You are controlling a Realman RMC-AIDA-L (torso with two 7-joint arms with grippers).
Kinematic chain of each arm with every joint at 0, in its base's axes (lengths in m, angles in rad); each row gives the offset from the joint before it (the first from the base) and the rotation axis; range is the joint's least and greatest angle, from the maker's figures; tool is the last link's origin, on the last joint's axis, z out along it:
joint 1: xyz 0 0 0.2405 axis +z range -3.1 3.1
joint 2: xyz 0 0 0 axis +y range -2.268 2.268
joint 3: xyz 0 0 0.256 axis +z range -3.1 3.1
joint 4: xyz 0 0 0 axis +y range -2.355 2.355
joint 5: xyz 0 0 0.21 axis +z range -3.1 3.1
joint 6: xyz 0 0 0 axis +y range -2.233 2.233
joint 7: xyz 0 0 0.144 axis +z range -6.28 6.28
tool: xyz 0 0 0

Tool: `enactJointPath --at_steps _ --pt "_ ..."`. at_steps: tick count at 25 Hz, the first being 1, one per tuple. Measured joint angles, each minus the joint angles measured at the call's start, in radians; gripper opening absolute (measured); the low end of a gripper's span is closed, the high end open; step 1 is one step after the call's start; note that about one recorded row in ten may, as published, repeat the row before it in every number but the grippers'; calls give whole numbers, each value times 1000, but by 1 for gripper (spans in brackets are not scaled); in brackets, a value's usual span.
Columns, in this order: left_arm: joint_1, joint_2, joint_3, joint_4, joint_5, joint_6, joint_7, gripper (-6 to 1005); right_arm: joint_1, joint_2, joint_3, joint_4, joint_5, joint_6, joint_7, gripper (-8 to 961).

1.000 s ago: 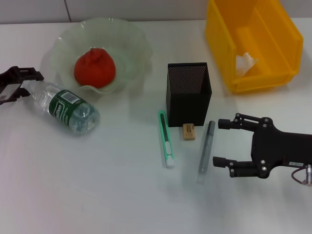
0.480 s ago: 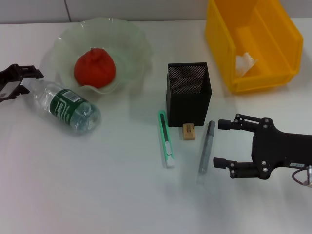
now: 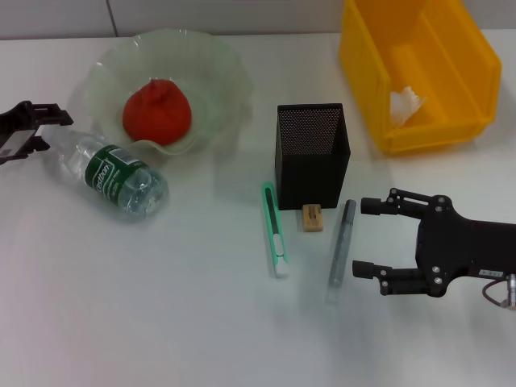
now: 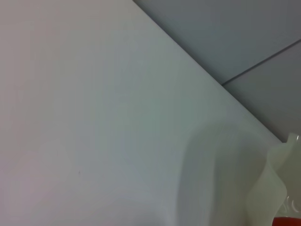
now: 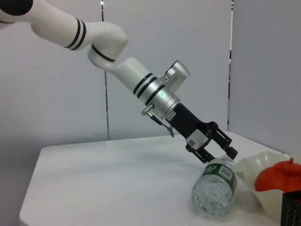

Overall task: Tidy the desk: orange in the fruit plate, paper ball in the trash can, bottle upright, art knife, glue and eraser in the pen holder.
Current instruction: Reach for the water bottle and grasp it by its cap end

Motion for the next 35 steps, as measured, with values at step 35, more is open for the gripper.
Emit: enactJointPath --at_steps 35 --pt "-29 -3 38 -51 0 -50 2 487 -3 -2 4 0 1 -10 0 831"
